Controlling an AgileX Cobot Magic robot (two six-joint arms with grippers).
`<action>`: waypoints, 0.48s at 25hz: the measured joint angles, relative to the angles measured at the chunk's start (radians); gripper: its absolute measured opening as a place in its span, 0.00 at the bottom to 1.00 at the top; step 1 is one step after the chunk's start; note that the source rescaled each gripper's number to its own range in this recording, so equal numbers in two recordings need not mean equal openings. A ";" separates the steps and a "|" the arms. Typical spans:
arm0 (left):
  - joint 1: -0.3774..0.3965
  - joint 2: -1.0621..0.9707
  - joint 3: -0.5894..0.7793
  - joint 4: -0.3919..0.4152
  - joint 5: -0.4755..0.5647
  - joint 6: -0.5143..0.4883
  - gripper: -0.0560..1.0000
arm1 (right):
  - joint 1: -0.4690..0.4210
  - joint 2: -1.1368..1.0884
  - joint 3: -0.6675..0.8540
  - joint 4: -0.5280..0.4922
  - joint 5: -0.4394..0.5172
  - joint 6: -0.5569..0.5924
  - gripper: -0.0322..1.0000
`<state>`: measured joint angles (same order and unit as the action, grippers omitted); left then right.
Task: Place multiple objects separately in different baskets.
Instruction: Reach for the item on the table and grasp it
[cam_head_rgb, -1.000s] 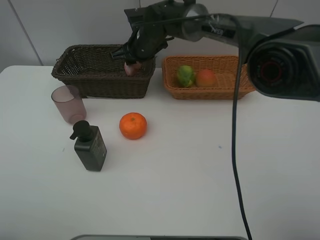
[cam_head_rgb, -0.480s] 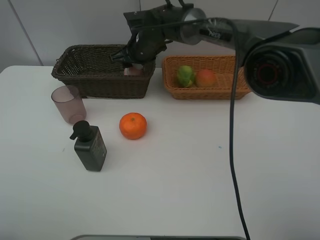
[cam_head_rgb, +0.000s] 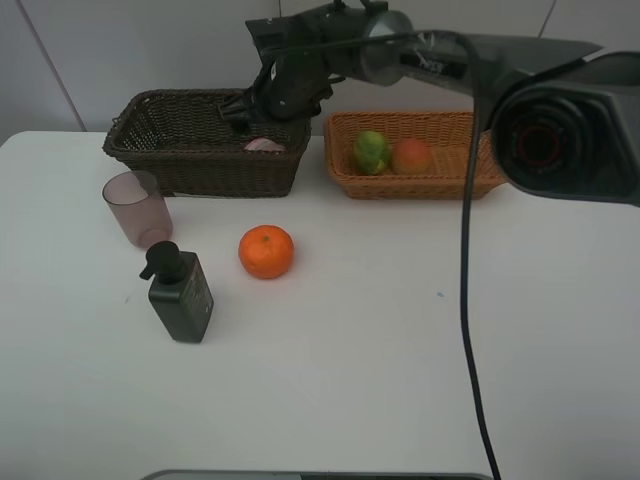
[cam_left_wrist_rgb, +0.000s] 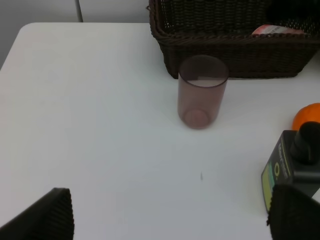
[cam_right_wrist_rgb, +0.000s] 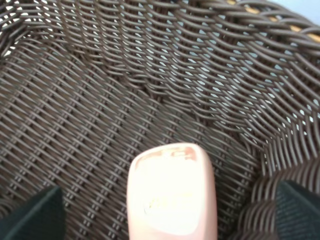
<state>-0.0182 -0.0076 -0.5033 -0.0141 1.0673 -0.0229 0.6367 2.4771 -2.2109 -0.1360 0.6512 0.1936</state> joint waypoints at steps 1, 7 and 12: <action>0.000 0.000 0.000 0.000 0.000 0.000 1.00 | 0.000 -0.009 0.000 0.000 0.016 0.000 0.86; 0.000 0.000 0.000 0.000 0.000 0.000 1.00 | -0.009 -0.084 0.000 0.000 0.193 0.000 0.88; 0.000 0.000 0.000 0.000 0.000 0.000 1.00 | -0.055 -0.165 0.054 0.000 0.398 0.000 0.88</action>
<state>-0.0182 -0.0076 -0.5033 -0.0141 1.0673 -0.0229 0.5820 2.3122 -2.1564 -0.1360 1.0492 0.1936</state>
